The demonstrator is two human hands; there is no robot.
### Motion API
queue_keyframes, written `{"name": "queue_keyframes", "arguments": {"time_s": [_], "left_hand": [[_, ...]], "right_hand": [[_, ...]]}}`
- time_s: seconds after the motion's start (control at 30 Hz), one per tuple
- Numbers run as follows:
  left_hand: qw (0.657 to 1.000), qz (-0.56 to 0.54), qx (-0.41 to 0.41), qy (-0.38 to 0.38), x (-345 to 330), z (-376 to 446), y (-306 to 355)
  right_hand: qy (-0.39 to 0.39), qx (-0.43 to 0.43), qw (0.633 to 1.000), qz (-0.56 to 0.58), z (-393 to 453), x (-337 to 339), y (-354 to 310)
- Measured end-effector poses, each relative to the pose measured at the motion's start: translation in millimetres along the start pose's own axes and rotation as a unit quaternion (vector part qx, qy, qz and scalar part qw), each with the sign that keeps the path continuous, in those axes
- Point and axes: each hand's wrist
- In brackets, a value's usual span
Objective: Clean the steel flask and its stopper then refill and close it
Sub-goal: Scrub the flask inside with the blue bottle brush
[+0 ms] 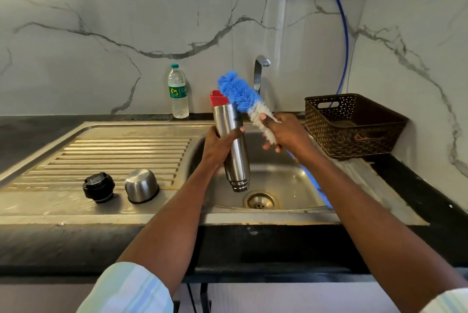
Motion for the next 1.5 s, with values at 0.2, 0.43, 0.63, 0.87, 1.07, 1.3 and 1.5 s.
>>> {"name": "queue_keyframes", "arguments": {"time_s": [0.2, 0.43, 0.63, 0.87, 1.07, 1.3, 1.5], "left_hand": [[0.994, 0.092, -0.023, 0.052, 6, 6, -6], [0.978, 0.163, -0.079, 0.102, 9, 0, -1], [0.968, 0.212, -0.085, 0.103, 9, -2, 2], [0.963, 0.229, -0.098, 0.099, 9, -5, 3], [0.956, 0.259, -0.11, 0.08, 7, -4, 2], [0.955, 0.267, -0.106, 0.074, 7, -2, 1], [0.96, 0.251, -0.097, 0.078, 7, -1, 0]], "right_hand": [[0.032, 0.011, 0.999, -0.01, 0, -3, -4], [-0.063, 0.222, 0.91, -0.346, -8, -22, 6], [-0.062, 0.244, 0.896, -0.366, -4, -17, 7], [-0.014, 0.217, 0.919, -0.33, 3, -13, 4], [-0.006, 0.193, 0.915, -0.353, 8, -13, 5], [-0.007, 0.186, 0.918, -0.35, 8, -12, 6], [-0.034, 0.179, 0.921, -0.343, 5, -14, 7]]}}
Point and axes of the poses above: each hand's wrist, its own z-axis towards the middle knuckle, its own x-axis out of the back of the hand, y = z × x, and after that the axes turned 14 degrees about z, right-handed
